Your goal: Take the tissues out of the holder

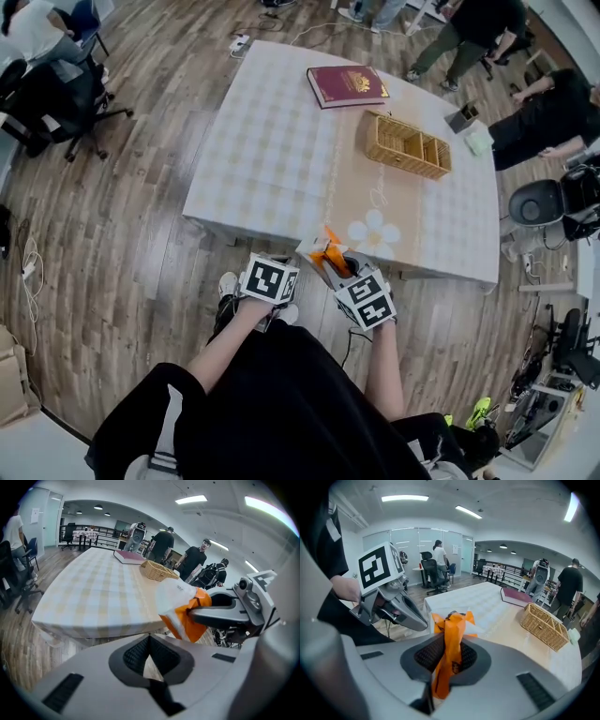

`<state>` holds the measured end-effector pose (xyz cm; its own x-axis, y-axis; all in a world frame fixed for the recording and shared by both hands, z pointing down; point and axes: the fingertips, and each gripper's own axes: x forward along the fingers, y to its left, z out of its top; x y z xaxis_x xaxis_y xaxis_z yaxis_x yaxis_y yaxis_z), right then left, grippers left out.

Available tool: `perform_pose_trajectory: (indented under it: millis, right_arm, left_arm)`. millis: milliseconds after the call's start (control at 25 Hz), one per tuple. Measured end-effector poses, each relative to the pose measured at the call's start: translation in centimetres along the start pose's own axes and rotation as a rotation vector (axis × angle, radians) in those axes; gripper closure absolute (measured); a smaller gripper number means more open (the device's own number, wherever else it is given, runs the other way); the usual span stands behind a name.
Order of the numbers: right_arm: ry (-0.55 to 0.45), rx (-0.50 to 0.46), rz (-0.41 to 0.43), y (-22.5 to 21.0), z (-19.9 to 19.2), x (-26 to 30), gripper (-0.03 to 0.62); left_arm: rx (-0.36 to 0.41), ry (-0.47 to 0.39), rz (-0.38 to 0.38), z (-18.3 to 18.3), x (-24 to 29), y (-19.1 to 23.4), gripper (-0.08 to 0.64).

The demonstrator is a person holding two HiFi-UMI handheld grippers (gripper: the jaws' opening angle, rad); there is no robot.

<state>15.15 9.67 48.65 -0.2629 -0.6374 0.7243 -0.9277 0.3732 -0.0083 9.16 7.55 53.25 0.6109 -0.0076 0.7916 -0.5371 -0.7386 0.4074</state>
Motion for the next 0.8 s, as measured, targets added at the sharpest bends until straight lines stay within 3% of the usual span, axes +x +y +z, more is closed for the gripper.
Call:
perform_pose_trajectory:
  millis: [240,440,800]
  right_arm:
    - [0.021,0.024,-0.024,1.9,3.5,3.9,0.545]
    - [0.041,0.050,-0.032,1.5,7.1,6.1,0.545]
    - [0.049,0.096,-0.080,4.1,8.4,11.4,0.545]
  left_arm:
    - [0.009,0.011,-0.019,0.7,-2.3,5.3,0.560]
    - [0.024,0.024,-0.046,3.7,-4.2,7.9,0.560]
    - [0.059,0.016,-0.076,3.5,-5.3,13.3,0.560]
